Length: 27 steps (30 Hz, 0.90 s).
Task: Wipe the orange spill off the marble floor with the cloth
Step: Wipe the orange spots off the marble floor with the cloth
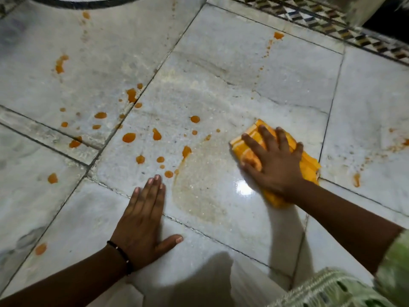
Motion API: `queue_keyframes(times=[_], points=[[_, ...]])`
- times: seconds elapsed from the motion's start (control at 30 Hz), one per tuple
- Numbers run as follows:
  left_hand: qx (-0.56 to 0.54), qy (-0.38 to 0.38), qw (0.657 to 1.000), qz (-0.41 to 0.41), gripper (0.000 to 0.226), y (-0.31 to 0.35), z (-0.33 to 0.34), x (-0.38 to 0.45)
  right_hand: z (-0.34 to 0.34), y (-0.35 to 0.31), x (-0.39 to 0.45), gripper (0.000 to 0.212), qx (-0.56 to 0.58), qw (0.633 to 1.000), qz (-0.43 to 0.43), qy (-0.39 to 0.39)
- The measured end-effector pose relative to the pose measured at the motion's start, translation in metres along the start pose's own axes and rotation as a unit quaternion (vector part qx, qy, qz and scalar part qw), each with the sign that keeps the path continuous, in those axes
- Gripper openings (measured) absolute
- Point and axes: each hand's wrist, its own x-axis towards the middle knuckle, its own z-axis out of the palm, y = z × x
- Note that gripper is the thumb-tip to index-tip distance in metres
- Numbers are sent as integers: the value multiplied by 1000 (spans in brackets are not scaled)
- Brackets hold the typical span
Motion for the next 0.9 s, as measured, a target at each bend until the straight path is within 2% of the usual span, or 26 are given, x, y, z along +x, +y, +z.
queue_keyframes(times=[0.07,0.13,0.2,0.3,0.37,0.4,0.47,0.53,0.57,0.6,0.7,0.8,0.87,0.9], points=[[5,-6,1000,6,108,-1,-1,2,-1,-24,10,71,-9,1000,-23,-8],[3,-8,1000,6,108,-1,-2,3,4,-54,-8,66,-25,991,-133,-3],[-1,-3,1000,7,108,-1,-2,3,11,-76,-48,62,-32,965,-260,6],[-7,3,1000,4,107,-1,-3,2,15,-54,-81,62,-54,927,-370,-20],[-7,6,1000,-3,108,-1,-3,1,11,-19,-70,61,-71,930,-359,-13],[-5,6,1000,-7,107,-1,-3,1,10,-7,-58,61,-68,946,-317,-5],[-2,5,1000,-11,107,1,-3,1,2,1,-28,62,-34,984,-177,-3],[4,3,1000,-15,108,2,-3,1,0,-17,-2,63,-11,998,-62,8],[7,0,1000,-14,108,3,-4,1,2,-32,3,63,-13,999,-51,6],[7,-2,1000,-12,108,3,-4,1,2,-49,2,63,-20,997,-77,4],[5,4,1000,-12,106,3,-6,1,12,-85,-40,60,-36,964,-263,21],[-3,9,1000,-10,106,3,-6,0,16,-60,-80,59,-62,911,-407,-3],[-3,12,1000,-11,106,2,-6,0,11,-25,-74,58,-79,903,-423,-5],[1,14,1000,-12,106,2,-6,0,10,-11,-63,58,-80,915,-395,6]])
